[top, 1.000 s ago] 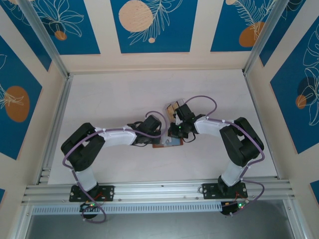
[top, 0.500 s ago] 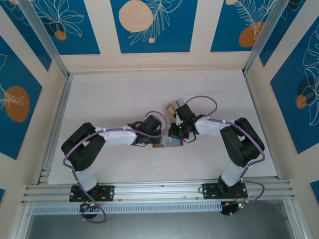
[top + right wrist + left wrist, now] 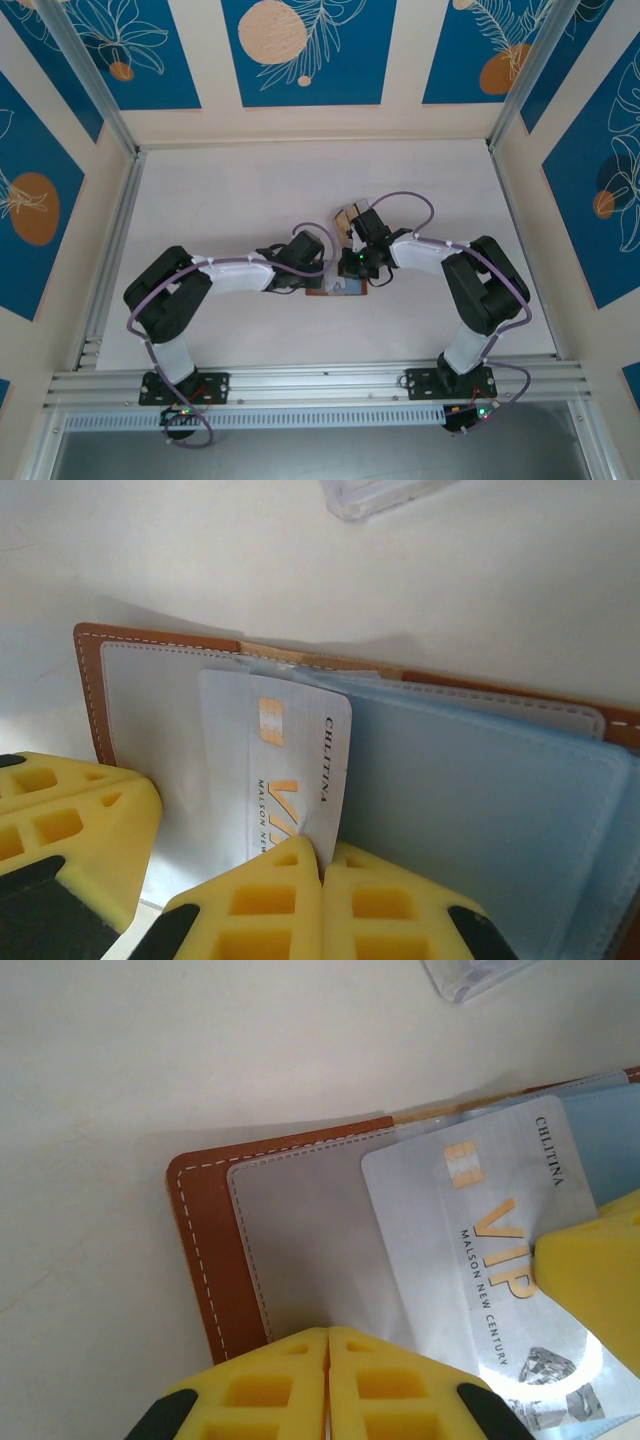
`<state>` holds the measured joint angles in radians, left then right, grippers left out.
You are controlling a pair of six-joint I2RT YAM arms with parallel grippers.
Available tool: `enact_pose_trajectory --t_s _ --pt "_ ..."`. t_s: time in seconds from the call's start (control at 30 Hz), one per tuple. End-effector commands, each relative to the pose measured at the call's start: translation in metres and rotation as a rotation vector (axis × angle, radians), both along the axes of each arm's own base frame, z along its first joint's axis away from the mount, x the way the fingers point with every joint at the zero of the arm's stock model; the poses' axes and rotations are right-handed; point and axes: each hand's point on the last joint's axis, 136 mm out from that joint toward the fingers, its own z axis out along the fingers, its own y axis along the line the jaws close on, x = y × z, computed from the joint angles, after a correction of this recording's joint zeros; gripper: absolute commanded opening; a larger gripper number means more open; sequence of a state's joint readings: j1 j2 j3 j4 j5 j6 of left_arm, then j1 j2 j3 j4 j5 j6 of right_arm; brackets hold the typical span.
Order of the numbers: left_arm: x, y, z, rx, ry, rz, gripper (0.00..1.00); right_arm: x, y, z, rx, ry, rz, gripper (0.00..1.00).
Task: Put the credit cards into the card holder
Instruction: Insert the credit card into the card slot.
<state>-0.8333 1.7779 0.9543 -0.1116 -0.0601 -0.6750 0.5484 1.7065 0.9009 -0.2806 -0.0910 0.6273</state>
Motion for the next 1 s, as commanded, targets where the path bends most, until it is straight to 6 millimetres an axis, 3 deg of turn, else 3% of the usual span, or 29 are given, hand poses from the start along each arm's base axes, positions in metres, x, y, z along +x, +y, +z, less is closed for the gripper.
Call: enact_pose_trajectory --t_s 0.0,0.63,0.97 --pt "-0.03 0.038 -0.06 0.163 0.157 0.019 0.07 -0.058 -0.032 -0.042 -0.17 0.234 0.034 0.0" --pt "-0.038 0.043 -0.063 0.155 0.168 0.025 0.07 -0.033 -0.021 -0.037 -0.155 0.175 -0.1 0.0" --pt "-0.04 0.043 -0.064 0.147 0.17 0.023 0.07 -0.038 0.005 -0.038 -0.107 0.123 -0.075 0.0"
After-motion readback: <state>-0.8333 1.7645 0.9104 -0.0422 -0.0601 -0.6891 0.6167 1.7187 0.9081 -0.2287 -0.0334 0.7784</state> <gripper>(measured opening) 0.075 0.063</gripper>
